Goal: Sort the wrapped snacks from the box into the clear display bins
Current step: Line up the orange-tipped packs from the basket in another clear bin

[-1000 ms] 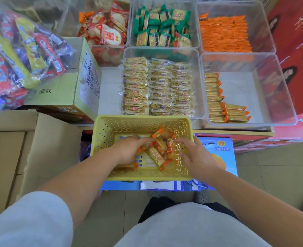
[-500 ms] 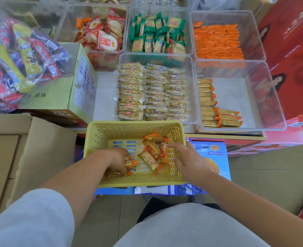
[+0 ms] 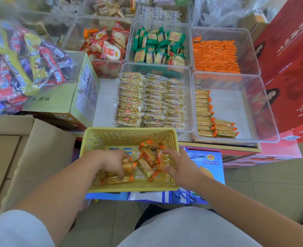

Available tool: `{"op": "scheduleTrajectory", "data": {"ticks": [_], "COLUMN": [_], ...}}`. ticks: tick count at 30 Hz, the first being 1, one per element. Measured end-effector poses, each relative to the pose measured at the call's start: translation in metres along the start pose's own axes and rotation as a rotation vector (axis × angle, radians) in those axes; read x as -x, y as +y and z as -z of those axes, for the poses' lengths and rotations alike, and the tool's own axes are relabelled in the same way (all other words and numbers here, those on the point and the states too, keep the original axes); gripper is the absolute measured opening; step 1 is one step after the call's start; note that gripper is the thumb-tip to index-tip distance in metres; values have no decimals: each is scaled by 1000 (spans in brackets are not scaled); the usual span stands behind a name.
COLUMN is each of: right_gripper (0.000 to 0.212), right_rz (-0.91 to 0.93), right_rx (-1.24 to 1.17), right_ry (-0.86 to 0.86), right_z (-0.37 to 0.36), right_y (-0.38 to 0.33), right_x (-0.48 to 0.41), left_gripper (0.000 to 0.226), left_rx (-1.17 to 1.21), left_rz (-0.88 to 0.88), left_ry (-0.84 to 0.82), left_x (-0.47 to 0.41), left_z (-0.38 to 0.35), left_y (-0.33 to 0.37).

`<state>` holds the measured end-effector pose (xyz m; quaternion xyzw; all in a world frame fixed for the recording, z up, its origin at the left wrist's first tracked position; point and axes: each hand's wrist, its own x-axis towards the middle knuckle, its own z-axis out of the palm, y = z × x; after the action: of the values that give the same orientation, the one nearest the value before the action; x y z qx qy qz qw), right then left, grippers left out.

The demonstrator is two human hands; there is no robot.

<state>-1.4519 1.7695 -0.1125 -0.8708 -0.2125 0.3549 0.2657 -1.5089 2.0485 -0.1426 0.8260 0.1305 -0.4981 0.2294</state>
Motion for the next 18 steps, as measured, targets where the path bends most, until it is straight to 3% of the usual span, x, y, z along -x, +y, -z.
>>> {"op": "scheduleTrajectory", "data": {"ticks": [3, 6, 8, 11, 13, 18], "right_gripper": [52, 49, 46, 49, 51, 44], "right_rz": [36, 112, 173, 220, 246, 265], "right_rx": [28, 23, -55, -372, -561, -573], "right_ry": [-1, 156, 197, 21, -127, -186], "right_z": [9, 25, 39, 61, 70, 106], "right_y": [-1, -4, -8, -16, -13, 21], "right_x": [4, 11, 16, 24, 24, 11], "left_gripper": [90, 66, 67, 75, 75, 57], "left_rx": [316, 811, 1203, 1642, 1738, 1831], "left_rz": [-138, -268, -327, -390, -383, -319], "left_ry": [97, 290, 435, 468, 442, 486], "left_x": [34, 75, 94, 100, 97, 76], "left_z": [3, -6, -19, -40, -48, -49], "left_y": [7, 22, 44, 90, 124, 207]}}
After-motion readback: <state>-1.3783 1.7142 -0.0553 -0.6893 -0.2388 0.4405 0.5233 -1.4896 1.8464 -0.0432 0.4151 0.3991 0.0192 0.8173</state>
